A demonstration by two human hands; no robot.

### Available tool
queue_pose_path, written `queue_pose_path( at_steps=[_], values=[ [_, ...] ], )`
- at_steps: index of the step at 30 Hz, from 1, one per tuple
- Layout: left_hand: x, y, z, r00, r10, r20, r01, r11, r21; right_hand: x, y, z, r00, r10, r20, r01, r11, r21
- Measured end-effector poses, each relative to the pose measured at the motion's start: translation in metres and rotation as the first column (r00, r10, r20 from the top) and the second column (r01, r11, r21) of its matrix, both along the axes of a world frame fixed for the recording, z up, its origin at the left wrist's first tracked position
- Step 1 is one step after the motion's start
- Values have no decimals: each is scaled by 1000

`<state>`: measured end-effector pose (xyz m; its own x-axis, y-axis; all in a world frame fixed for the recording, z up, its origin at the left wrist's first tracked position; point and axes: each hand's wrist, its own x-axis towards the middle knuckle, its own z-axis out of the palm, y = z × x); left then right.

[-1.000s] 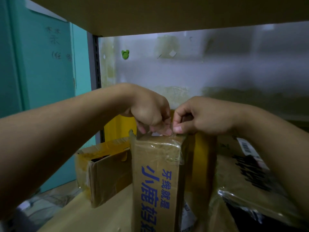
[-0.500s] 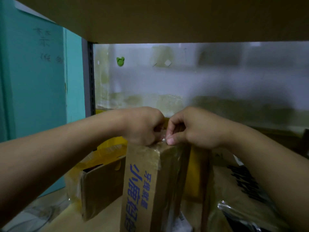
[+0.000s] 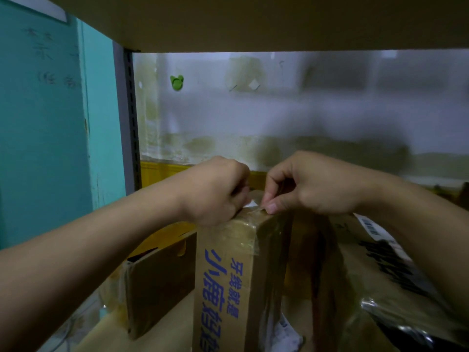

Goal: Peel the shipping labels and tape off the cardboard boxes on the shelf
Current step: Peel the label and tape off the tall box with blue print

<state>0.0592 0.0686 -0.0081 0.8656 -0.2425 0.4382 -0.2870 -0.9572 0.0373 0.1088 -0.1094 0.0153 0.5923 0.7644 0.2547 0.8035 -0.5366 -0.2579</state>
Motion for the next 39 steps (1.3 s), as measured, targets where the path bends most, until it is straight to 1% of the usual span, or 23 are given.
queue_pose_path(
  at_steps=[5,13,22,27,31,35,39],
  values=[
    [0,7,-2,999,-33,5,34,995,-92,-1,2,-1,1000,-11,-1,11,1000,-3],
    [5,11,0,999,-15,-42,8,986,-169,0,3,-3,1000,-15,-17,16,999,28],
    [7,12,-7,999,-18,-31,8,955,-298,0,-3,-2,997,3,-71,0,999,42],
    [9,16,-9,999,-17,-33,4,935,-355,0,-1,-5,997,13,-77,-7,997,73],
    [9,18,-12,1000,-3,-17,-4,931,-365,0,0,-6,997,19,-73,-13,997,76],
    [9,19,-15,1000,17,-23,-25,904,-427,1,0,-6,996,18,-84,-11,997,78],
    [8,18,-14,997,27,-69,-59,860,-506,0,0,-6,995,25,-99,-17,996,84]
  ],
)
